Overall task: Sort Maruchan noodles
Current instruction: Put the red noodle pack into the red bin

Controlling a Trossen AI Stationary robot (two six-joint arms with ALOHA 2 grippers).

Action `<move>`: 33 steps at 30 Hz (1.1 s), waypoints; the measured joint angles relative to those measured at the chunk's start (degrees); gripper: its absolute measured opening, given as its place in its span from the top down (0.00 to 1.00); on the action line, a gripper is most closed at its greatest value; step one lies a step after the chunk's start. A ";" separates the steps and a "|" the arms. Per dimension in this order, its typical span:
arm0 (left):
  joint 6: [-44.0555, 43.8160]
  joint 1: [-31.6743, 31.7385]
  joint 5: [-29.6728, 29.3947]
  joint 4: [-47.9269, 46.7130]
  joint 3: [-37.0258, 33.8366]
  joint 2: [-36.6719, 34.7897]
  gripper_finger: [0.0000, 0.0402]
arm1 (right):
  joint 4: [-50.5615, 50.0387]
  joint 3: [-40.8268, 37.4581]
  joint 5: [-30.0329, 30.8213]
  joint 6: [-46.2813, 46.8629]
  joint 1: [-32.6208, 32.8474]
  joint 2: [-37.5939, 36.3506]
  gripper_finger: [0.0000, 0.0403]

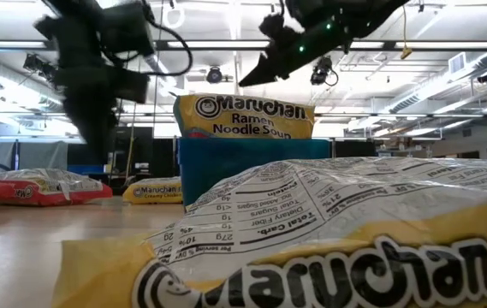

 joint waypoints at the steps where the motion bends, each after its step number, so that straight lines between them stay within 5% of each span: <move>1: -1.12 -2.53 -0.83 -1.23 0.10 0.01 0.52 | -0.61 0.00 0.16 0.01 0.67 -0.42 0.63; 10: -9.98 -21.42 -16.73 -21.37 2.11 -0.02 0.52 | -2.79 0.00 9.36 0.01 6.29 -3.03 0.63; 14: -11.33 -24.82 -17.41 -23.16 -2.80 0.12 0.52 | -4.89 0.00 10.88 0.51 7.92 -2.92 0.63; 25: -15.65 -21.51 -20.53 -21.45 -2.73 2.44 0.52 | -7.86 -0.02 13.73 0.55 11.71 -2.86 0.63; 33: -7.75 -17.67 -19.60 -16.35 -2.43 10.31 0.55 | -10.03 -0.02 14.16 0.57 12.31 -2.81 0.63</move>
